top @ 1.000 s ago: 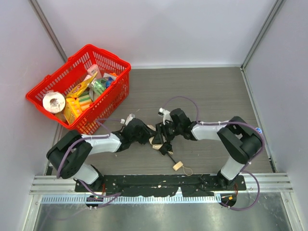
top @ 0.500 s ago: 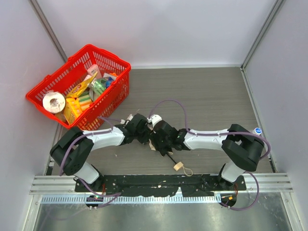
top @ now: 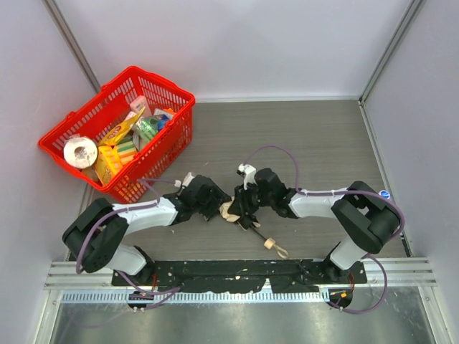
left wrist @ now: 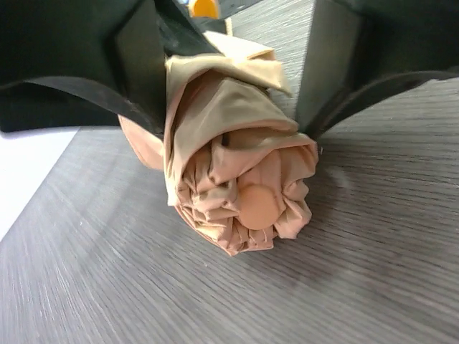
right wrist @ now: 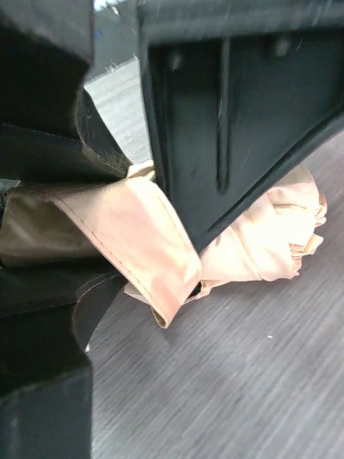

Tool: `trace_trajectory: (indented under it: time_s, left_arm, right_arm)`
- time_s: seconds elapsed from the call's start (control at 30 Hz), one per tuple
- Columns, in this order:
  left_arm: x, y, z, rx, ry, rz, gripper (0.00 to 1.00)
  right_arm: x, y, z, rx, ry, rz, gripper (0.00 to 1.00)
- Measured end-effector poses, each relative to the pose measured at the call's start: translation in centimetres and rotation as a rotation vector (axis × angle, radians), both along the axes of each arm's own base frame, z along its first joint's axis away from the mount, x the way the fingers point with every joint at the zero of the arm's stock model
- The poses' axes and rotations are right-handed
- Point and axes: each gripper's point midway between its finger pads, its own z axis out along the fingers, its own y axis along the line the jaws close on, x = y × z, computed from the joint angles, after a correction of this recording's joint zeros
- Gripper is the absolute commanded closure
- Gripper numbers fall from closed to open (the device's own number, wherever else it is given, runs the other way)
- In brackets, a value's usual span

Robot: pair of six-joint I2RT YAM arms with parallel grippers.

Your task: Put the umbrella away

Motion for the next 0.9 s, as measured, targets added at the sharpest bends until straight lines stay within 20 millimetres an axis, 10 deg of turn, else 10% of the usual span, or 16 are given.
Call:
trace_trajectory:
  time_s: [0.53,0.73,0.9]
  left_arm:
    - [-0.6,0.4,0.4,0.057,-0.094,-0.106,0.29]
    - [0.0,0.1,0.0,0.054,-0.101,-0.106,0.78]
    - [0.0,-0.2,-0.1,0.025,-0.107,-0.099,1.0]
  right_arm:
    - [-1.8,-0.9,1.5,0.341,0.405,0.101,0.99]
    - [-1.6,-0.5,1.2,0.382,0.465,0.085,0.99]
    - [-1.8,-0.6,0.7,0.366,0.492,0.077,0.62]
